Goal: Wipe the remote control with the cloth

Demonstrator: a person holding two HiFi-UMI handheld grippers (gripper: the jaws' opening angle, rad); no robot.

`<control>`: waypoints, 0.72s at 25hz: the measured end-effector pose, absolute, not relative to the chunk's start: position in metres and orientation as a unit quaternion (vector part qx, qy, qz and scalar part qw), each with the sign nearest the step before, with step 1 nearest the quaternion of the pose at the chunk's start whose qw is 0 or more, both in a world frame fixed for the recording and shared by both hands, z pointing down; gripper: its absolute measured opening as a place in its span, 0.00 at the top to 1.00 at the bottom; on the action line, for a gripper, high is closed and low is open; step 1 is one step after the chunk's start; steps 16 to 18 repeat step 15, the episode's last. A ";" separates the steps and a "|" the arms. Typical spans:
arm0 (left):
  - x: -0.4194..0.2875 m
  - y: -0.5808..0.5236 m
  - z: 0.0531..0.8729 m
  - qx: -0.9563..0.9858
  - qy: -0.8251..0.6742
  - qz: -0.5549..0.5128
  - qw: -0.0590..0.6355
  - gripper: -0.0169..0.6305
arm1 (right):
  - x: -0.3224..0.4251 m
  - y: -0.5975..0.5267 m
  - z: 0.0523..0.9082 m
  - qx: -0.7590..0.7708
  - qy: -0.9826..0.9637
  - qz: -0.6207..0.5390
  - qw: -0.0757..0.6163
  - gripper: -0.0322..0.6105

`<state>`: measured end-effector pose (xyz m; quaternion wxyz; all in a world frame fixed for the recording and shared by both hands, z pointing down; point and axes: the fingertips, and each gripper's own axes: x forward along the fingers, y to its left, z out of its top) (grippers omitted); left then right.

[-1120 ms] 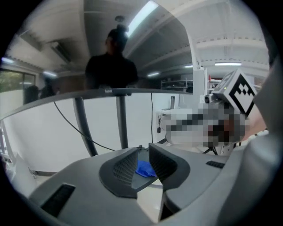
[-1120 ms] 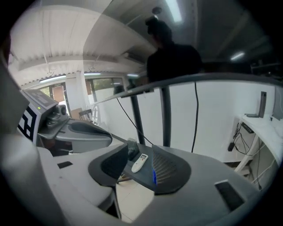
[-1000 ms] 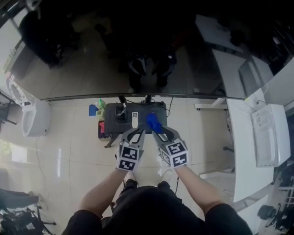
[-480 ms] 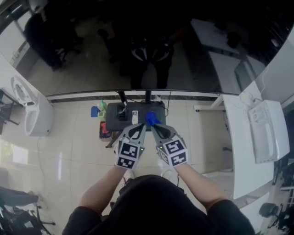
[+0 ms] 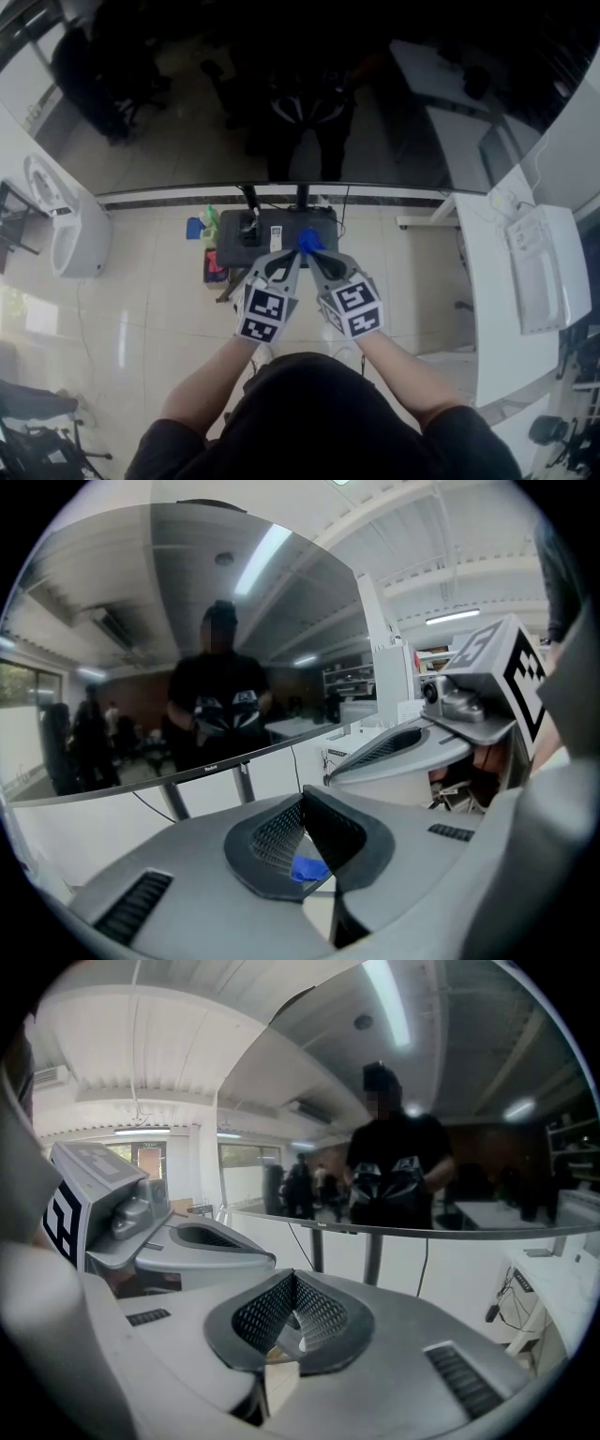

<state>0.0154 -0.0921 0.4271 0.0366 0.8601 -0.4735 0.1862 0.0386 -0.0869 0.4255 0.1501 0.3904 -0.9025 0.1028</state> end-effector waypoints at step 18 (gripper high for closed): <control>0.018 -0.100 0.428 0.861 -0.468 0.194 0.037 0.97 | 0.042 -0.094 0.426 0.394 -0.900 0.100 0.156 0.94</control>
